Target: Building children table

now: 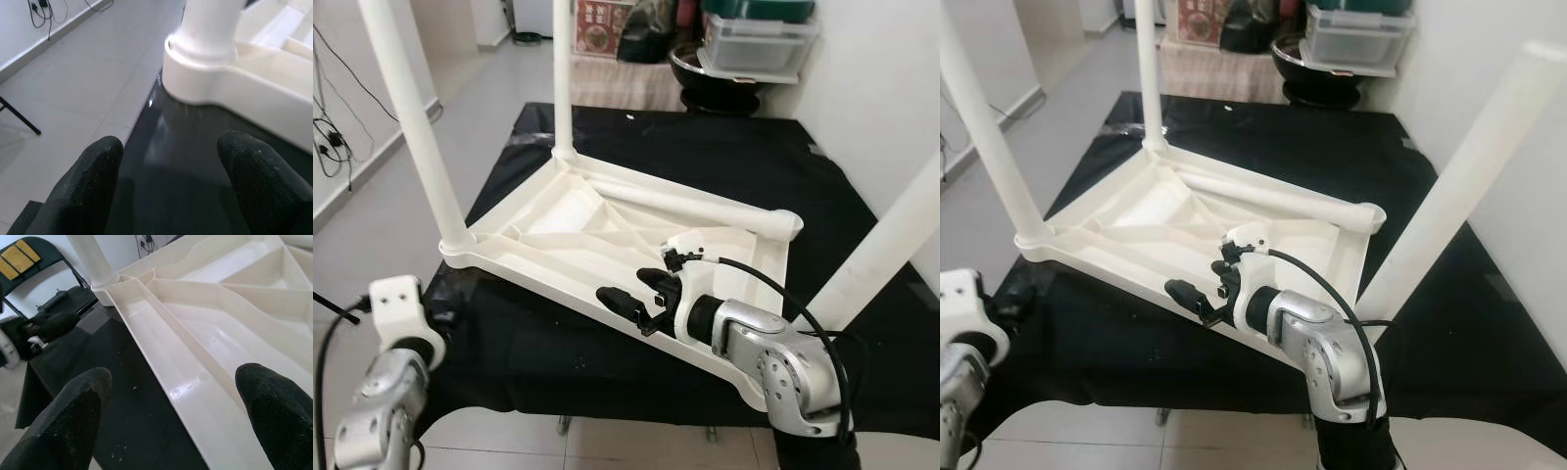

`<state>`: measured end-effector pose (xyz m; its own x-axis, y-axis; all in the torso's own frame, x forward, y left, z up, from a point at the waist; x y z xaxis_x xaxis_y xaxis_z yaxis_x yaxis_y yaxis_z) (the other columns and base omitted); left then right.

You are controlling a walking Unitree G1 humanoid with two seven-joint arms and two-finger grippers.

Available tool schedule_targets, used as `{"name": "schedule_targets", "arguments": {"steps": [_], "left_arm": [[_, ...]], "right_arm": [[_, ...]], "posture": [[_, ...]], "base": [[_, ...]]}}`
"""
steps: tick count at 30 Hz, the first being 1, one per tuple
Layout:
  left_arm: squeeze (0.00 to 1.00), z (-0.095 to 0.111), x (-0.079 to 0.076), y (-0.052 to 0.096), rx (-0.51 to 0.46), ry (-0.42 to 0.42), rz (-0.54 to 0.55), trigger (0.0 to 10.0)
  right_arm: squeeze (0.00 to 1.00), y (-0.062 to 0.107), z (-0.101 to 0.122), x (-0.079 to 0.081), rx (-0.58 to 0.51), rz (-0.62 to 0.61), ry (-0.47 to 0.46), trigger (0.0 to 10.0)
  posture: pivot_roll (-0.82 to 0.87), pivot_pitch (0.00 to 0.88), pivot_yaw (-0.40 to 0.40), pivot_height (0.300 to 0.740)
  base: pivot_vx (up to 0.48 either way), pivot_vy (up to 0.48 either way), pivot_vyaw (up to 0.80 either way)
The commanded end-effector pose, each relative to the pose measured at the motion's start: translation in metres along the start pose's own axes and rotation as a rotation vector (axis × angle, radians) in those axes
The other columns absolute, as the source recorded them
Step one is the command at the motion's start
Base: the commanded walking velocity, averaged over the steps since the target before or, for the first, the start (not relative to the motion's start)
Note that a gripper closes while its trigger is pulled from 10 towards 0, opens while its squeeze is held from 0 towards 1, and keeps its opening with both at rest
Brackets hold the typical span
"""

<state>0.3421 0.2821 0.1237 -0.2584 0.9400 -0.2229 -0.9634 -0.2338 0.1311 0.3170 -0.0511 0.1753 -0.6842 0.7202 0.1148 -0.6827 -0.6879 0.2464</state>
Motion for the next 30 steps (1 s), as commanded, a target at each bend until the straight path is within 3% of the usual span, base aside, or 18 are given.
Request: {"name": "schedule_targets", "arguments": {"steps": [1,7,11,17,21,23,27,30], "left_arm": [[0.0,-0.001,0.005,-0.007,0.004,-0.007,0.006,10.0],[0.0,0.007,0.001,-0.024,0.003,-0.01,-0.009,10.0],[0.0,0.017,-0.008,-0.047,0.016,-0.001,-0.051,10.0],[0.0,0.027,-0.006,-0.058,0.003,-0.024,-0.058,10.0],[0.0,0.059,-0.011,-0.073,-0.057,-0.032,-0.094,10.0],[0.0,0.061,-0.012,-0.074,-0.062,-0.034,-0.1,10.0],[0.0,0.106,-0.054,-0.09,-0.142,-0.004,-0.233,10.0],[0.0,0.119,-0.073,-0.091,-0.167,0.009,-0.295,10.0]], "right_arm": [[0.0,0.005,-0.002,0.001,0.005,-0.006,-0.016,10.0],[0.0,0.01,-0.002,0.002,0.01,-0.02,-0.034,10.0],[0.0,0.017,0.001,-0.004,0.01,-0.064,-0.056,10.0],[0.0,0.023,0.004,-0.005,0.0,-0.097,-0.08,10.0],[0.0,0.028,0.006,-0.007,-0.012,-0.136,-0.114,10.0],[0.0,0.029,0.006,-0.007,-0.012,-0.139,-0.116,10.0],[0.0,0.035,0.011,-0.012,-0.02,-0.175,-0.131,10.0],[0.0,0.036,0.015,-0.013,-0.027,-0.185,-0.135,10.0]], "posture": [[-0.03,0.19,-0.085,0.74],[-0.06,0.229,-0.079,0.74],[-0.08,0.274,-0.063,0.74],[-0.09,0.3,-0.051,0.74],[-0.13,0.33,-0.052,0.74],[-0.13,0.33,-0.052,0.74],[-0.19,0.338,-0.053,0.74],[-0.2,0.339,-0.049,0.74]], "base": [[0.0,0.0,0.0],[0.0,0.0,0.0],[0.0,0.0,0.0],[0.0,0.0,0.0],[0.0,0.0,0.0],[0.0,0.0,0.0],[0.0,0.0,0.0],[0.0,0.0,0.0]]}}
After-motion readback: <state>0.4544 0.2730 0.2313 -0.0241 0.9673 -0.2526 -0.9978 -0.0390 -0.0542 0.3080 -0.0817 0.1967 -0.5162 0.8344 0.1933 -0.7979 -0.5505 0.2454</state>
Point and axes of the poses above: a point about 5 cm out from each wrist's last joint towards the gripper, its own y axis pointing back from the gripper into the wrist, its own z axis along the axis of the wrist's last joint, x = y × z, the point moved 6 cm from there along -y, pointing out of the wrist towards the gripper, and after that the axes turned 7 degrees about y, right-handed, at the moved point
